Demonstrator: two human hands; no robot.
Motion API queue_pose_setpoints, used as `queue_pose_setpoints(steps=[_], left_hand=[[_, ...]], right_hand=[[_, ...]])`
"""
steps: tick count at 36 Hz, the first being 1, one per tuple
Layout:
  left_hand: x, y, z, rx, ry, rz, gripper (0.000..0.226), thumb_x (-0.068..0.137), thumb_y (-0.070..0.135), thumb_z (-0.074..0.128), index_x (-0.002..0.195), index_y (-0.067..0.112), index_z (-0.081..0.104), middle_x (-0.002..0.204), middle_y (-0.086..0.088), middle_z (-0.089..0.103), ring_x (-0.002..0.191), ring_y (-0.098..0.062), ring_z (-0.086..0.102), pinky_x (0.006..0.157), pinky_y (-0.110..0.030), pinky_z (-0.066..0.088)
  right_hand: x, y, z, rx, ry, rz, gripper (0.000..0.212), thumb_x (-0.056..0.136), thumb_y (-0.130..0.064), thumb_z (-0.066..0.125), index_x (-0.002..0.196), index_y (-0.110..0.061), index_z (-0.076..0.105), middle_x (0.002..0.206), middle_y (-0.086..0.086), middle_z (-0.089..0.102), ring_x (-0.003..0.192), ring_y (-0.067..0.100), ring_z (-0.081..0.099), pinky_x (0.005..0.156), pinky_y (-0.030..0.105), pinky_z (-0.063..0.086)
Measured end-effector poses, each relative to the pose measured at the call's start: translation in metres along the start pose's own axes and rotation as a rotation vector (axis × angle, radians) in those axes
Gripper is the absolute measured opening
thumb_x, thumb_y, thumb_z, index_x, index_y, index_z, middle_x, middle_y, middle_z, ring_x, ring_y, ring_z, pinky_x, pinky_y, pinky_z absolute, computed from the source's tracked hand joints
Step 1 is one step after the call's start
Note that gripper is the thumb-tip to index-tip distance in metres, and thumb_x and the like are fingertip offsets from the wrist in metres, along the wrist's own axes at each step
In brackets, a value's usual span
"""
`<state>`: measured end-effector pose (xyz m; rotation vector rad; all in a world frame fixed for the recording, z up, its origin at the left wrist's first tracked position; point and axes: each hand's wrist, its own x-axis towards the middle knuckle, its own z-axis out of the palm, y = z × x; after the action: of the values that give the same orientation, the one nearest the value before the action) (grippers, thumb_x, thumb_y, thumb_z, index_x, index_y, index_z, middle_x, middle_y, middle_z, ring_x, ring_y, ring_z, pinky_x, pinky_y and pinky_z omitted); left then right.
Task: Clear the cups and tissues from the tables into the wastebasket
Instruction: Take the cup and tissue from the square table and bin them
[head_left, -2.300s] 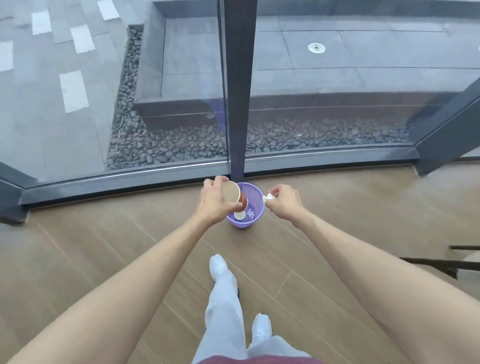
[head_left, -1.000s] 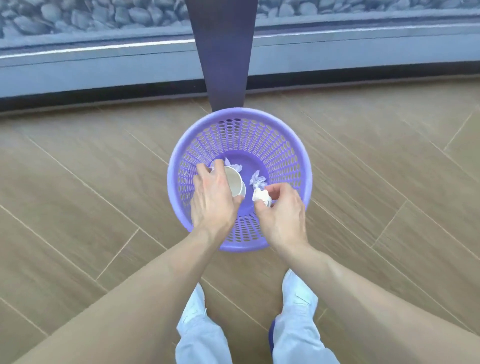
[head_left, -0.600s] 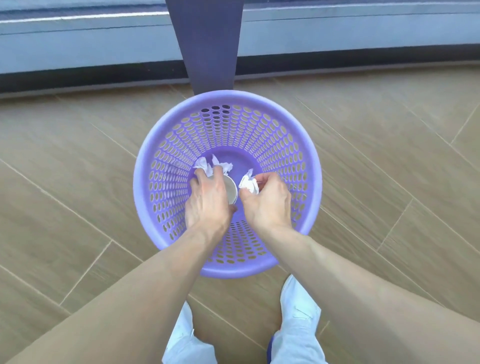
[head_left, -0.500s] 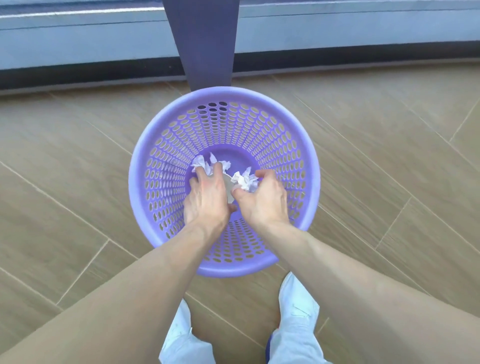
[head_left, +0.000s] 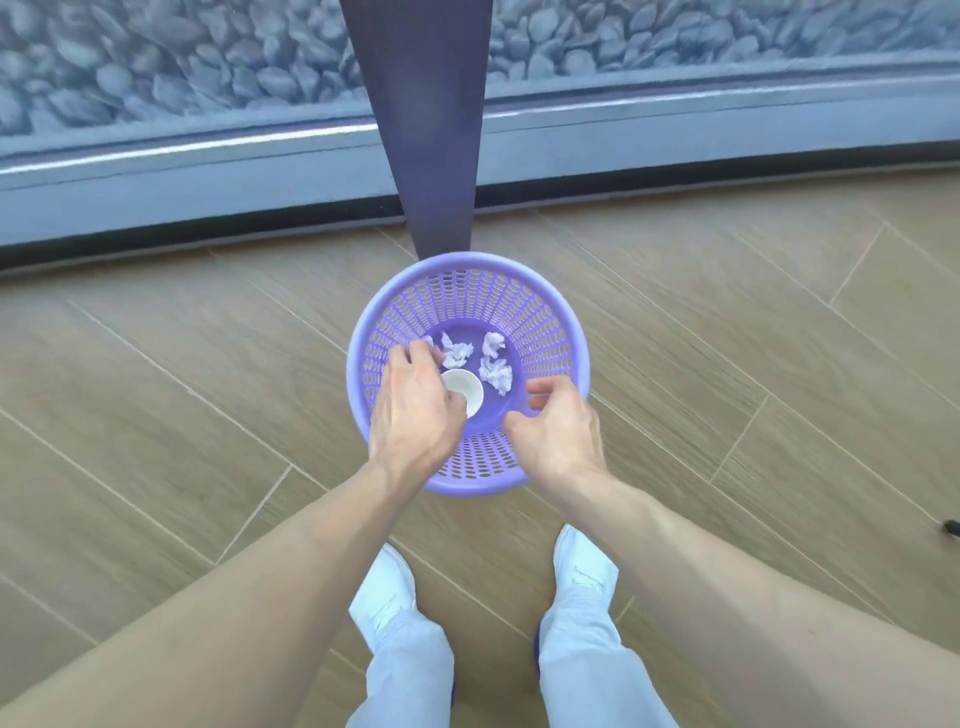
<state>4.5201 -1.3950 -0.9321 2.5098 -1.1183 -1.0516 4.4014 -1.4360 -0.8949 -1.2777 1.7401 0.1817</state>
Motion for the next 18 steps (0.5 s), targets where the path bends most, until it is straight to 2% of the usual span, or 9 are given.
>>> queue_pose_setpoints(steps=[2,6,7,9,10,12,13,15,18], left_hand=[[-0.013,0.014,-0.029,-0.077,-0.028,-0.042,0.030,0.084,0.013,0.057,0.113,0.012,0.053,0.120,-0.012,0.054,0.110,-0.031,0.055,0.092,-0.038,0.041],[-0.041,0.054,-0.102,-0.221,-0.031,-0.131,0.021,0.088,0.020,0.056,0.108,0.013,0.059,0.110,-0.006,0.067,0.106,-0.025,0.061,0.080,-0.029,0.041],[-0.049,0.067,-0.122,-0.288,-0.017,-0.151,0.017,0.088,0.020,0.055,0.103,0.015,0.062,0.106,-0.004,0.069,0.101,-0.025,0.063,0.079,-0.027,0.043],[-0.067,0.092,-0.166,-0.454,0.008,-0.185,0.012,0.086,0.021,0.054,0.090,0.018,0.064,0.095,-0.004,0.071,0.090,-0.026,0.068,0.081,-0.033,0.055],[-0.076,0.106,-0.187,-0.531,0.008,-0.196,0.012,0.086,0.022,0.055,0.086,0.018,0.065,0.090,-0.005,0.070,0.082,-0.025,0.069,0.078,-0.037,0.058],[-0.098,0.135,-0.229,-0.675,-0.020,-0.201,0.014,0.087,0.019,0.056,0.087,0.011,0.067,0.083,-0.006,0.067,0.069,-0.021,0.066,0.067,-0.034,0.059],[-0.110,0.148,-0.251,-0.739,-0.027,-0.188,0.014,0.088,0.018,0.057,0.088,0.008,0.067,0.082,-0.007,0.066,0.069,-0.020,0.065,0.064,-0.033,0.059],[-0.133,0.173,-0.294,-0.825,-0.038,-0.144,0.016,0.090,0.017,0.059,0.091,0.004,0.068,0.082,-0.008,0.067,0.073,-0.022,0.068,0.069,-0.036,0.061],[-0.168,0.198,-0.350,-0.876,-0.042,-0.102,0.023,0.090,0.019,0.060,0.097,0.000,0.069,0.094,-0.014,0.072,0.079,-0.026,0.071,0.071,-0.036,0.062]], right_hand=[[-0.022,-0.015,-0.021,0.005,0.008,-0.017,0.042,0.086,-0.016,0.060,0.127,-0.015,0.054,0.130,0.004,0.062,0.123,0.023,0.055,0.098,0.029,0.040],[-0.073,-0.060,-0.070,0.026,0.020,-0.076,0.033,0.088,-0.017,0.058,0.122,-0.016,0.059,0.116,0.001,0.067,0.114,0.023,0.061,0.094,0.030,0.042],[-0.088,-0.074,-0.084,0.029,0.021,-0.097,0.032,0.089,-0.018,0.057,0.121,-0.016,0.060,0.112,-0.001,0.067,0.112,0.023,0.061,0.093,0.029,0.042],[-0.120,-0.106,-0.111,0.031,0.018,-0.153,0.032,0.089,-0.020,0.056,0.121,-0.017,0.060,0.107,-0.003,0.065,0.112,0.021,0.061,0.088,0.028,0.042],[-0.136,-0.121,-0.124,0.033,0.018,-0.184,0.032,0.089,-0.021,0.056,0.121,-0.017,0.060,0.109,-0.002,0.066,0.111,0.020,0.061,0.085,0.026,0.041],[-0.170,-0.150,-0.149,0.042,0.019,-0.236,0.033,0.089,-0.022,0.055,0.122,-0.017,0.061,0.115,-0.002,0.067,0.111,0.018,0.060,0.080,0.023,0.039],[-0.188,-0.166,-0.161,0.047,0.016,-0.271,0.034,0.089,-0.023,0.055,0.122,-0.017,0.061,0.115,-0.002,0.067,0.111,0.017,0.060,0.081,0.023,0.039],[-0.222,-0.195,-0.183,0.061,0.011,-0.335,0.033,0.090,-0.026,0.055,0.121,-0.017,0.061,0.114,-0.002,0.067,0.109,0.017,0.061,0.081,0.025,0.041],[-0.271,-0.231,-0.212,0.070,0.003,-0.399,0.028,0.090,-0.030,0.054,0.115,-0.019,0.063,0.112,-0.002,0.068,0.106,0.016,0.061,0.080,0.028,0.042]])
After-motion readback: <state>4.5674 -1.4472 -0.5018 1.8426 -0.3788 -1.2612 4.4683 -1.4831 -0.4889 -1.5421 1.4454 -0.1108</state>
